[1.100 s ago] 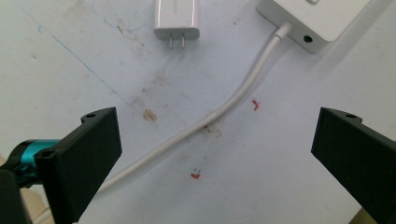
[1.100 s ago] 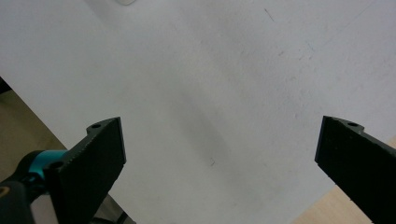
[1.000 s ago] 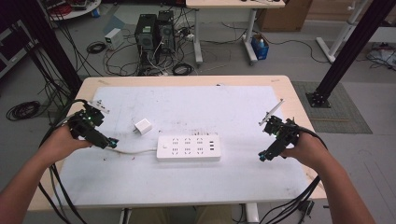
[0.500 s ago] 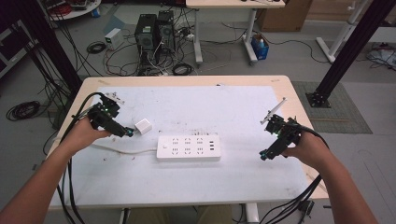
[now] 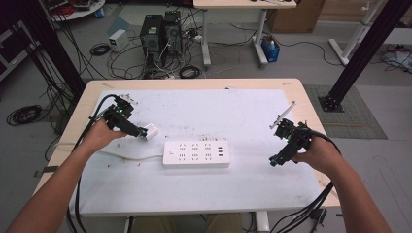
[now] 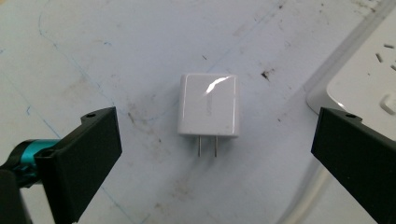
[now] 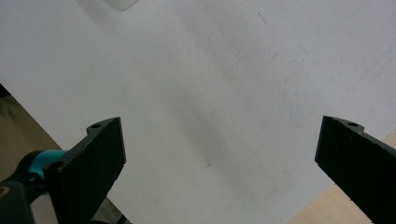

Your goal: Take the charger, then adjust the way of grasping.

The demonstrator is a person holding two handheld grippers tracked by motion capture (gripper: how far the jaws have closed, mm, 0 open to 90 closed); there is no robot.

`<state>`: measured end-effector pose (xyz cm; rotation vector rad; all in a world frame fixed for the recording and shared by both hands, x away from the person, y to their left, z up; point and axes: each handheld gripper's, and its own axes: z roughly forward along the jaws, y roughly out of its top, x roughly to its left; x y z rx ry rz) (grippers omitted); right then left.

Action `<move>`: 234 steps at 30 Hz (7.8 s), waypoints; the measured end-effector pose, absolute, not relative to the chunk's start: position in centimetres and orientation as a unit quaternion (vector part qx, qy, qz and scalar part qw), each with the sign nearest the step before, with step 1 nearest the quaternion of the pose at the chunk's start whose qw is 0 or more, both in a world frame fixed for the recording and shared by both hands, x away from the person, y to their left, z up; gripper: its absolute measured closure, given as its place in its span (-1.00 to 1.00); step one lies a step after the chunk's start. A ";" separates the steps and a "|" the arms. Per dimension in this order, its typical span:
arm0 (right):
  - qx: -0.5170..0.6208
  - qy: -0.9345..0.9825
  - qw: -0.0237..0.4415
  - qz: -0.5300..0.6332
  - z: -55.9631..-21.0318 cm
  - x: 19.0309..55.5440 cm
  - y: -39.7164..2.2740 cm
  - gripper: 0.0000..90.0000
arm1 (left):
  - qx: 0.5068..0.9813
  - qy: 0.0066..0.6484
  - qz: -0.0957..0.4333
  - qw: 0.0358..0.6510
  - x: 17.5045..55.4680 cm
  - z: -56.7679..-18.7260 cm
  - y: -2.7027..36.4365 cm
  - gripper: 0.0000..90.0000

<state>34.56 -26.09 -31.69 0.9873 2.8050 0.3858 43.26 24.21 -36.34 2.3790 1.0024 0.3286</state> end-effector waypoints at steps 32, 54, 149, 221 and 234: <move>0.337 0.932 0.056 0.120 -33.0 35.4 -26.4 -0.98 | 0.887 0.382 0.083 0.247 46.4 -42.6 22.8 -0.77; 0.339 0.932 0.053 0.119 -33.2 35.6 -26.3 -0.98 | 0.899 0.346 0.095 0.252 45.8 -42.4 22.7 -0.06; 0.393 0.892 0.061 0.216 -32.0 34.3 -25.2 -0.98 | 0.896 0.162 0.115 0.398 33.8 -30.7 16.6 -0.05; 0.472 0.754 -0.236 0.392 -34.0 36.7 -14.5 -0.28 | 0.876 0.027 0.116 0.467 33.5 -34.0 6.3 -0.05; 0.488 0.714 -0.281 0.417 -34.9 36.7 -14.9 0.34 | 0.880 0.022 0.135 0.456 33.2 -34.2 6.1 -0.05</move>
